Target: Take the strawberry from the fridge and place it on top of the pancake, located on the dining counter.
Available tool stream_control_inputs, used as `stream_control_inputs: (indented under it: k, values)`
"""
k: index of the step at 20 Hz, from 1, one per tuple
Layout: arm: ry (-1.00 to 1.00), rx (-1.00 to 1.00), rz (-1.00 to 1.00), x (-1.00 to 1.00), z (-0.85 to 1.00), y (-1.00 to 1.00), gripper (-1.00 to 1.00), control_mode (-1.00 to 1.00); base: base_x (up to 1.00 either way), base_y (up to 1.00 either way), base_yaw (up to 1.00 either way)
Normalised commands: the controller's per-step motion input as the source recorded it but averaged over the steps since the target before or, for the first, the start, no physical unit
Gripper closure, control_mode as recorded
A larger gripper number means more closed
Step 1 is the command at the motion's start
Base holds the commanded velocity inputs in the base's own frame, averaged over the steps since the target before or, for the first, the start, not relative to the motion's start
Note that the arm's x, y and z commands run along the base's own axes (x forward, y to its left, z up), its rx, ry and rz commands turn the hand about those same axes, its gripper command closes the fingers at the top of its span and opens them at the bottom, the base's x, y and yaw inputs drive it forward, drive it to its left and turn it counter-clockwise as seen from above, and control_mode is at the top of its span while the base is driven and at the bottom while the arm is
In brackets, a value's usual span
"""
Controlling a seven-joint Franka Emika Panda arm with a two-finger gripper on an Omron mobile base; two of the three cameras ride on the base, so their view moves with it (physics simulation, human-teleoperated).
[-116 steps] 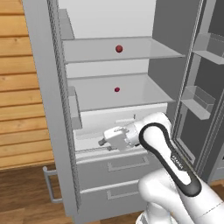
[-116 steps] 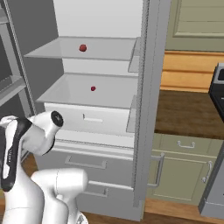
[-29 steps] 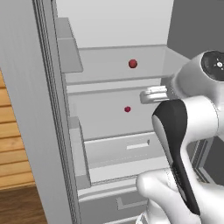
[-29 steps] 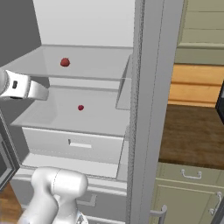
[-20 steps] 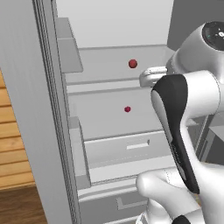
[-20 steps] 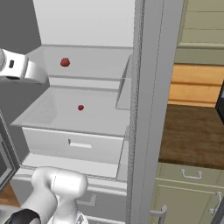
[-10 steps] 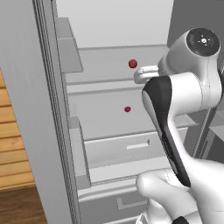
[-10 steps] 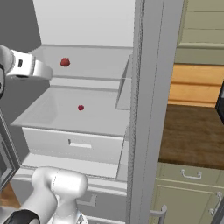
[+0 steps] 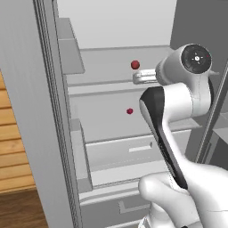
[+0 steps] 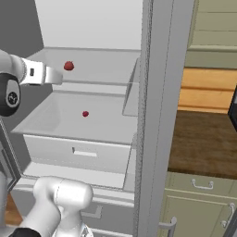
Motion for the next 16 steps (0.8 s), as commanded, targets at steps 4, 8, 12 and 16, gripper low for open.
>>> stream_control_inputs:
  k: [4, 8, 12, 16]
  values:
    - [0.00, 0.00, 0.00, 0.32, 0.40, 0.00, -1.00, -1.00, 0.00, 0.00, 0.00]
    - [0.00, 0.00, 0.00, 0.26, 0.12, 0.00, -1.00, -1.00, 0.00, 0.00, 0.00]
    - [0.02, 0.00, 0.00, 0.13, -0.02, 0.00, -1.00, -1.00, 0.00, 0.00, 0.00]
    - [0.02, 0.00, 0.00, 0.13, -0.06, 0.00, -1.00, -1.00, 0.00, 0.00, 0.00]
